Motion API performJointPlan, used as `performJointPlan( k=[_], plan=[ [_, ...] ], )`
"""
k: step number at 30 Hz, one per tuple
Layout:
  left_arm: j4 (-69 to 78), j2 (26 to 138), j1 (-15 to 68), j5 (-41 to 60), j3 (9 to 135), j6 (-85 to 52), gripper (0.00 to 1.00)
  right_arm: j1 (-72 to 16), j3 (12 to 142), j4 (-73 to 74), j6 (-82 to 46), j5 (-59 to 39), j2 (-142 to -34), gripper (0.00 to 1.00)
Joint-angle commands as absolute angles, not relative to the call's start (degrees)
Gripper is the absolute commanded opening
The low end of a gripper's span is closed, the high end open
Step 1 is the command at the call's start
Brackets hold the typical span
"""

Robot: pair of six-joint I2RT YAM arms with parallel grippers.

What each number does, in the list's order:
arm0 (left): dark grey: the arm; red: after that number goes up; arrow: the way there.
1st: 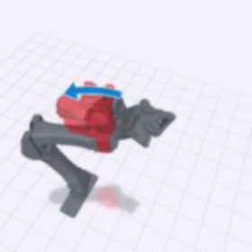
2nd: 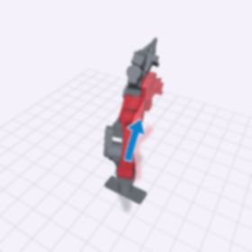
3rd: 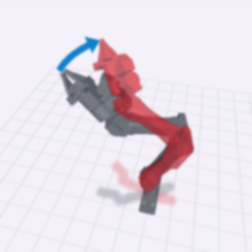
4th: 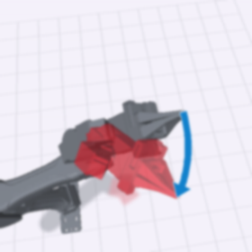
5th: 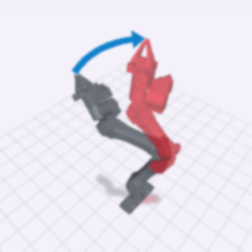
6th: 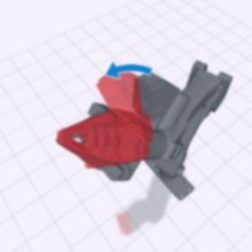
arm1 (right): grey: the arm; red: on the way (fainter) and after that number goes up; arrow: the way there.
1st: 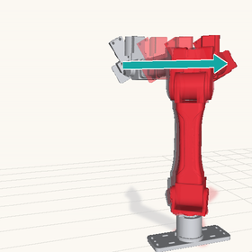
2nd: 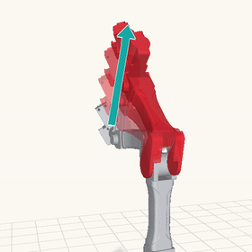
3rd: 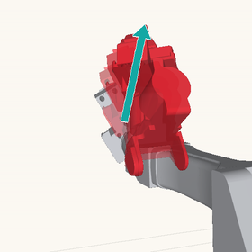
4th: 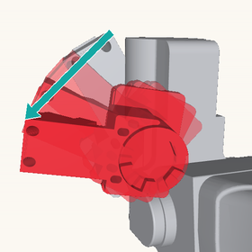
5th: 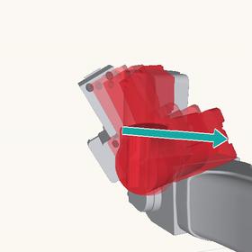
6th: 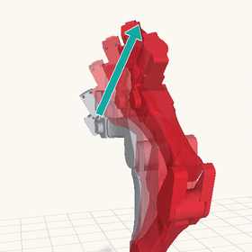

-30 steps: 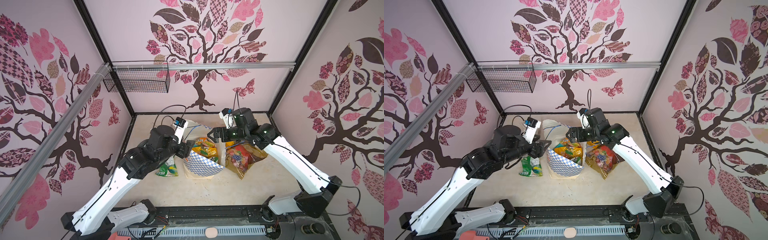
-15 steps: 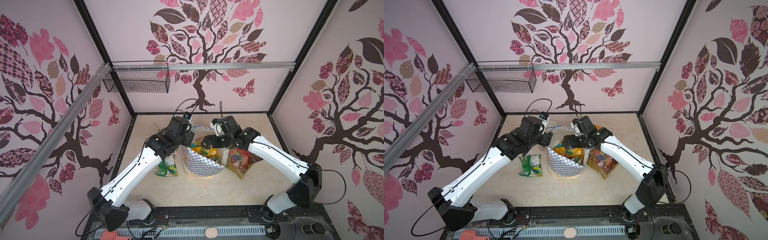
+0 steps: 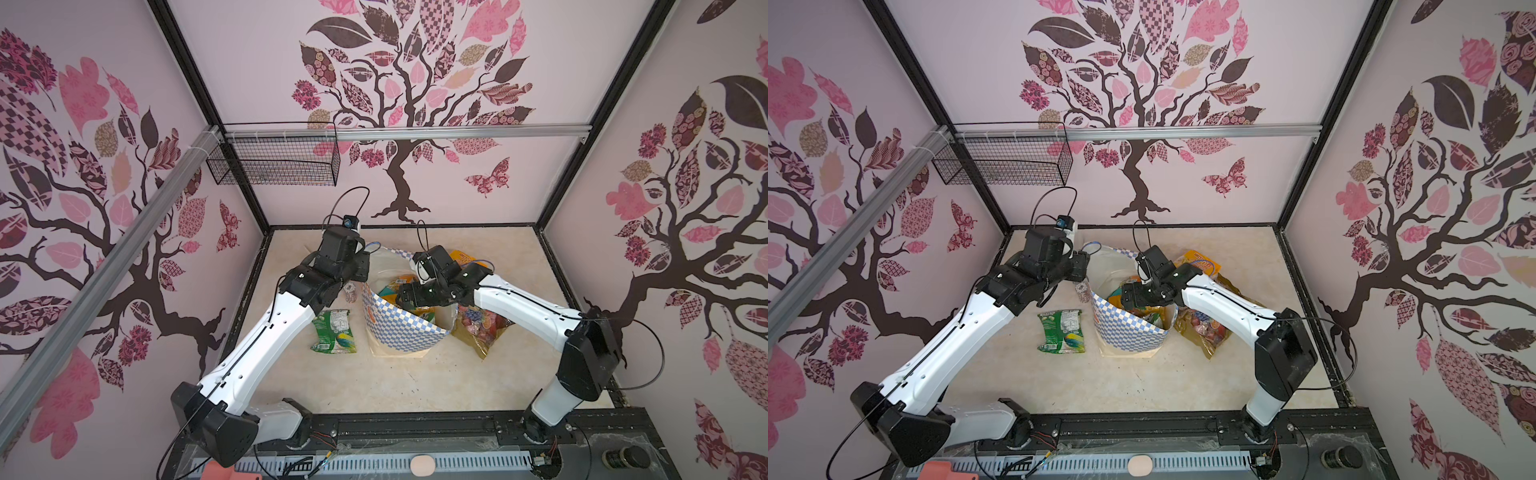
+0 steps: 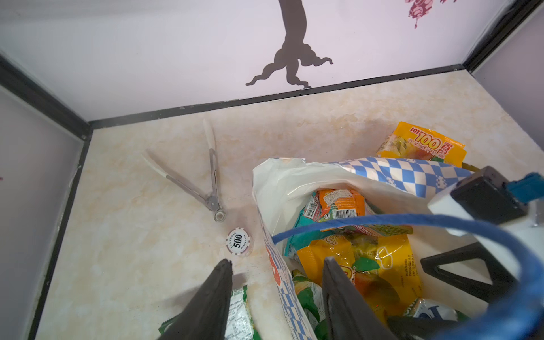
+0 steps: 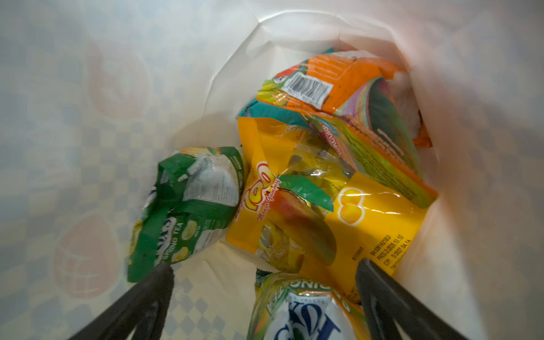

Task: Take the snacks out of the paper bag

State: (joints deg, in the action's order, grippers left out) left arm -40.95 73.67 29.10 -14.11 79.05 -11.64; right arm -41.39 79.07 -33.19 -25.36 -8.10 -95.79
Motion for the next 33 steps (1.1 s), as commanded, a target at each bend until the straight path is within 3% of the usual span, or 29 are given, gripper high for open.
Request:
performJointPlan(
  k=[1, 11, 28, 33],
  plan=[
    [-39.72, 71.9, 26.97, -7.81, 76.87, -15.24, 0.53, -43.09, 79.4, -33.62, -23.82, -3.24, -98.25, 1.0],
    [-40.42, 71.46, 26.63, -5.89, 76.85, -16.22, 0.53, -46.88, 79.58, -30.93, -21.28, 1.34, -102.67, 1.0],
    [-41.75, 65.05, 26.63, -0.17, 76.3, -16.96, 0.57, -47.02, 79.46, -28.86, -22.22, -4.1, -113.13, 1.0],
    [-40.35, 60.36, 26.58, 5.54, 74.54, -16.8, 0.58, -47.08, 79.37, -28.05, -22.41, -5.37, -115.07, 0.89]
  ],
)
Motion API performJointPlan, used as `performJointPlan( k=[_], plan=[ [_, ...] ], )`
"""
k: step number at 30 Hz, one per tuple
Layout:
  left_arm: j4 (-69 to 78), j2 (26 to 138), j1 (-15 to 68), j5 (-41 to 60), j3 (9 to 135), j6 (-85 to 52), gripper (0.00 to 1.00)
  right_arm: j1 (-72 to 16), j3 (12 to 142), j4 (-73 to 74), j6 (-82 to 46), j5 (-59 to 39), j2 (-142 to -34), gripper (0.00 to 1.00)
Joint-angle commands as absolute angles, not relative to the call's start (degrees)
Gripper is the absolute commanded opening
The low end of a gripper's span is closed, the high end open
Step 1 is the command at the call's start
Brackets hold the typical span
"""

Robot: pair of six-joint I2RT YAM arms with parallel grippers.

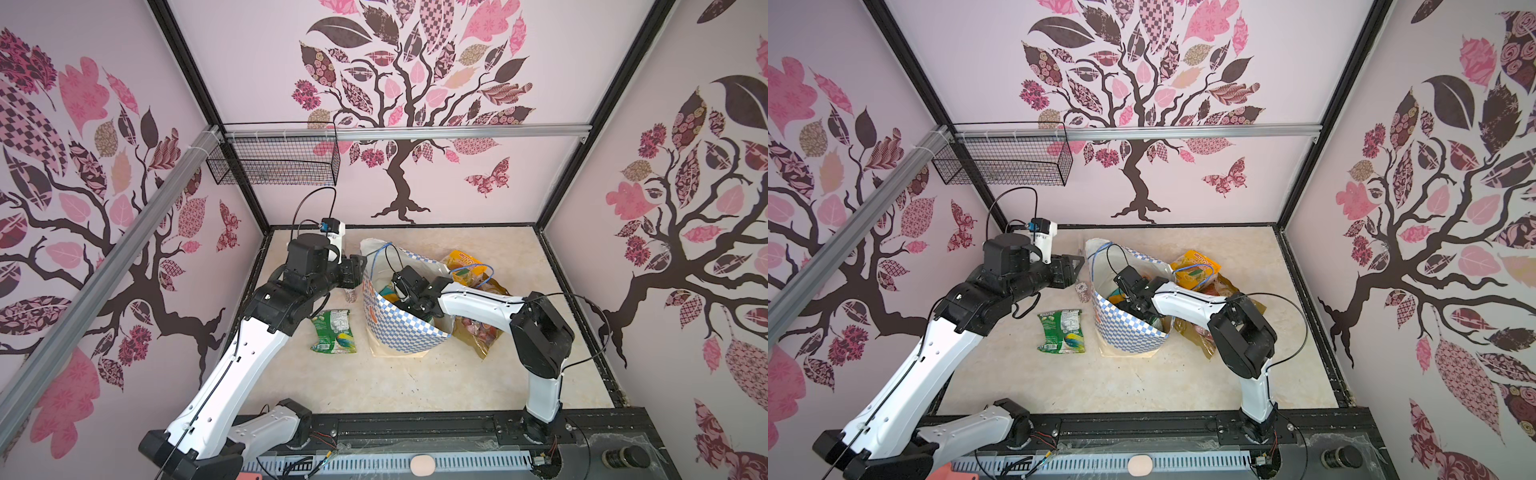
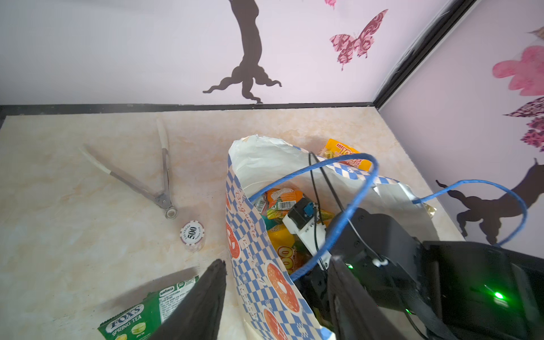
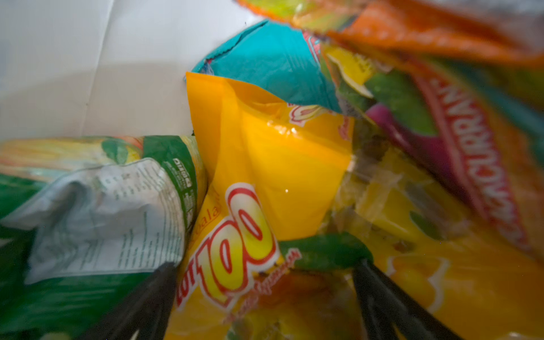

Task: Take the snacks out of the paper bag

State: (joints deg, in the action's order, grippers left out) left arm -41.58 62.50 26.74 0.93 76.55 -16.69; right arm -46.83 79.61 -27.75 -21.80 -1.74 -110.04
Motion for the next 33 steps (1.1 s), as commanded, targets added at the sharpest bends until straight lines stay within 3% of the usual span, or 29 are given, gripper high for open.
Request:
performJointPlan(
  k=[1, 5, 8, 11, 14, 18, 23, 33],
  plan=[
    [-40.06, 59.56, 26.61, 6.73, 74.32, -16.79, 0.58, -47.06, 79.5, -28.12, -22.41, -5.36, -115.15, 0.85],
    [-38.85, 55.18, 26.65, 11.33, 72.71, -16.7, 0.6, -47.03, 79.45, -27.85, -21.99, -5.36, -114.69, 0.63],
    [-37.54, 51.85, 26.62, 13.24, 70.53, -15.82, 0.63, -47.03, 79.32, -27.76, -21.8, -4.84, -113.7, 0.4],
    [-36.48, 49.21, 26.63, 12.65, 67.83, -15.04, 0.68, -47.11, 79.45, -27.65, -21.71, -4.73, -112.36, 0.19],
    [-37.26, 48.52, 26.63, 11.49, 66.95, -14.94, 0.78, -47.02, 79.84, -28.03, -21.71, -4.52, -110.8, 0.07],
    [-38.14, 48.74, 26.63, 12.74, 66.21, -14.33, 0.86, -47.07, 80.32, -28.63, -21.77, -3.48, -107.89, 0.0],
    [-36.93, 47.42, 26.63, 15.39, 64.33, -13.98, 0.92, -47.04, 81.17, -29.25, -21.97, -2.25, -103.81, 0.0],
    [-36.92, 45.7, 26.58, 16.88, 62.4, -13.36, 0.92, -47.04, 81.48, -26.81, -23.49, -2.99, -96.21, 0.0]
  ],
)
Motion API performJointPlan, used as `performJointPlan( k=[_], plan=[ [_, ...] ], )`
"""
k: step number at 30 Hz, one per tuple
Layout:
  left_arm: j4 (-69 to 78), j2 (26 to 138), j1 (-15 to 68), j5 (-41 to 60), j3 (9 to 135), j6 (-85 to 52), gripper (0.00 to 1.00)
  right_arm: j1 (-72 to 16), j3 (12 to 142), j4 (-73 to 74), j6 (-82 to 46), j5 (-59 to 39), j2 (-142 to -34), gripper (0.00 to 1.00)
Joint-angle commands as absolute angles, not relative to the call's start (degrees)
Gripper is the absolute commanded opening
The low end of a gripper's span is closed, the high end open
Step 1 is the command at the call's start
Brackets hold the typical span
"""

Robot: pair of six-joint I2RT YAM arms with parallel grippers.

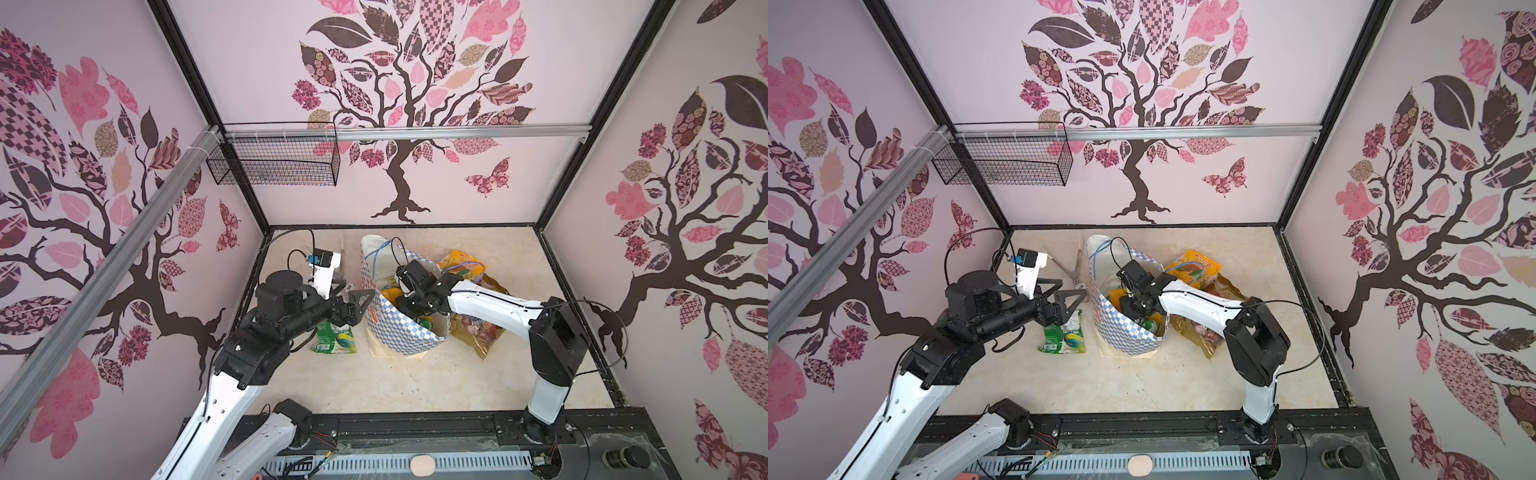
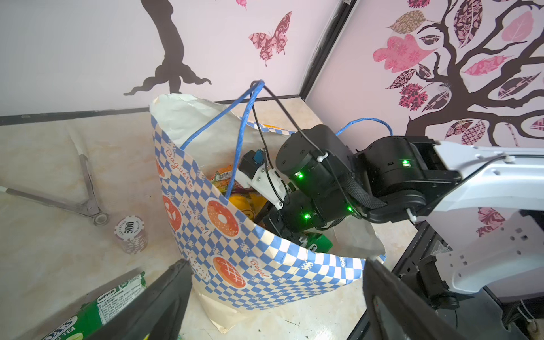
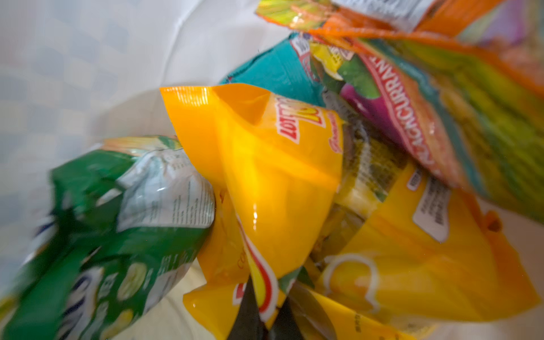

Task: Take the snacks out of the paper bag

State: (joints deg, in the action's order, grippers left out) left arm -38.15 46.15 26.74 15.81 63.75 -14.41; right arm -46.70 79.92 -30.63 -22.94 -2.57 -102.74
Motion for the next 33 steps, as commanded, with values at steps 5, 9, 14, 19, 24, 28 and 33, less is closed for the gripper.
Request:
performJointPlan(
  k=[5, 9, 14, 19, 24, 28, 33],
  plan=[
    [-36.68, 45.2, 26.63, 17.96, 61.52, -13.01, 0.9, -47.04, 82.06, -27.16, -24.33, -3.55, -94.2, 0.0],
    [-35.03, 44.11, 26.72, 19.28, 59.95, -13.32, 0.9, -47.1, 82.08, -27.01, -24.25, -1.04, -92.43, 0.0],
    [-34.74, 43.31, 26.69, 19.36, 59.35, -13.02, 0.89, -46.97, 83.74, -27.51, -23.14, 1.49, -91.1, 0.0],
    [-34.99, 43.13, 26.7, 19.16, 59.33, -12.92, 0.89, -46.97, 86.7, -28.21, -21.46, 4.25, -90.68, 0.0],
    [-34.72, 43.44, 26.68, 19.43, 58.97, -13.27, 0.89, -46.95, 90.07, -28.63, -19.22, 7.28, -91.29, 0.0],
    [-34.76, 43.07, 26.65, 19.25, 58.89, -13.1, 0.89, -46.88, 91.2, -29.24, -18.72, 7.43, -92.02, 0.0],
    [-34.82, 43.1, 26.67, 19.6, 58.52, -13.1, 0.89, -46.9, 91.42, -29.56, -18.95, 6.66, -91.8, 0.0]
  ],
)
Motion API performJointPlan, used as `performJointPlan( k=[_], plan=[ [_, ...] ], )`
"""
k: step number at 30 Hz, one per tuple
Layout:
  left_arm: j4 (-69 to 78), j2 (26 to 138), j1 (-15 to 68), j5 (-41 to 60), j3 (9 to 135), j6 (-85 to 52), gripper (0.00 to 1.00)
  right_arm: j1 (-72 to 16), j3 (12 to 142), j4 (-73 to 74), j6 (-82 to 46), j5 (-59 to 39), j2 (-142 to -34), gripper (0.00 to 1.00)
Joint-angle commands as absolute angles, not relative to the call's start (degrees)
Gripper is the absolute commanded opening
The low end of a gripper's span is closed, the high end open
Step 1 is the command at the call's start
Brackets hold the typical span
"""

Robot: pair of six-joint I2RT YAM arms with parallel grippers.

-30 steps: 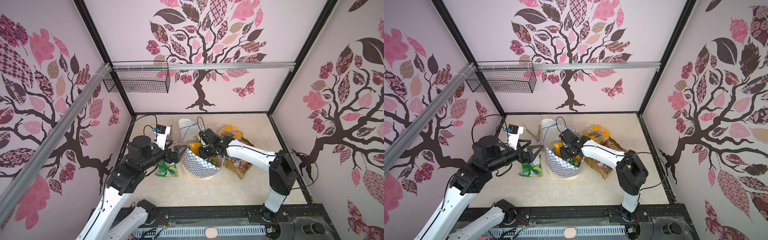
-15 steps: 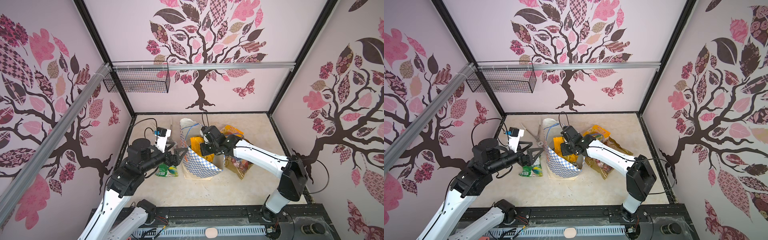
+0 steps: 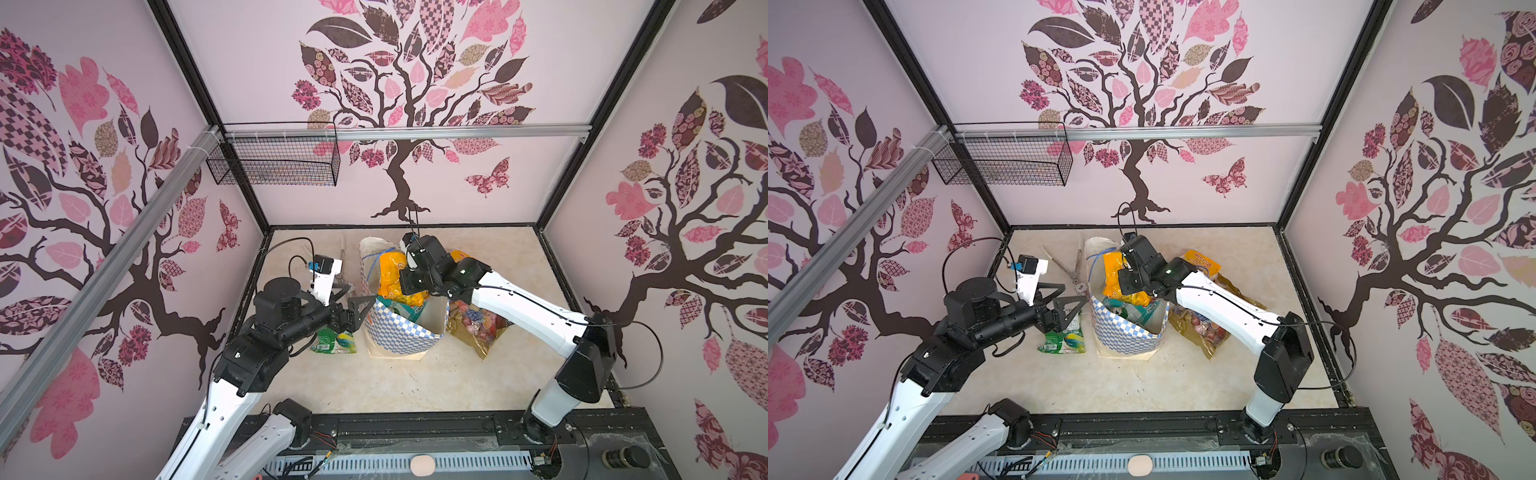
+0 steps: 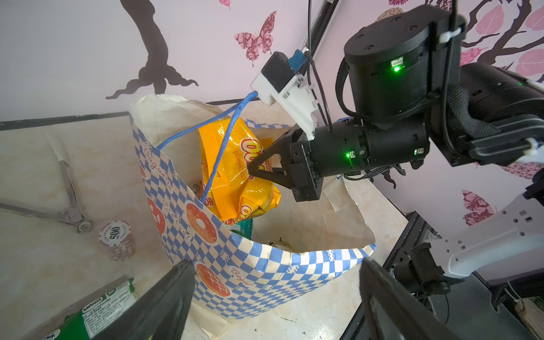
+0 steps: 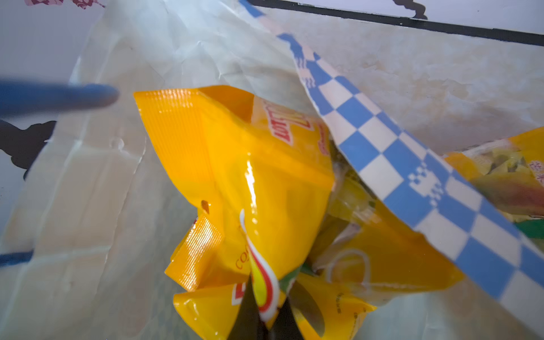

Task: Take the snacks out of the paper bag
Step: 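Lift the yellow packet out of the bag with the right gripper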

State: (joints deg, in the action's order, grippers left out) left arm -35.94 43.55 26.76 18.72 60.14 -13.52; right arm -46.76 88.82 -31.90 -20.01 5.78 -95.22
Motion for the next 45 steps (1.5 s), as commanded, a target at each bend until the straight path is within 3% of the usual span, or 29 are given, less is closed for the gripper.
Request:
performJointPlan(
  k=[1, 10, 26, 36, 45],
  plan=[
    [-34.76, 43.11, 26.6, 19.6, 58.51, -13.1, 0.89, -46.86, 90.86, -28.91, -18.87, 7.21, -91.38, 0.0],
    [-33.45, 42.3, 26.63, 22.0, 58.69, -13.1, 0.89, -46.66, 92.89, -30.49, -19.34, 6.24, -89.47, 0.0],
    [-34.68, 43.41, 26.72, 22.83, 61.69, -10.25, 0.88, -46.63, 100.35, -32.63, -18.83, 8.42, -76.96, 0.0],
    [-37.73, 45.54, 26.7, 26.39, 66.02, -12.13, 0.88, -46.64, 102.46, -34.44, -15.22, 19.7, -68.24, 0.0],
    [-38.85, 46.21, 26.81, 29.64, 67.81, -10.41, 0.88, -46.67, 90.61, -33.36, -10.24, 38.97, -56.35, 0.0]
  ],
)
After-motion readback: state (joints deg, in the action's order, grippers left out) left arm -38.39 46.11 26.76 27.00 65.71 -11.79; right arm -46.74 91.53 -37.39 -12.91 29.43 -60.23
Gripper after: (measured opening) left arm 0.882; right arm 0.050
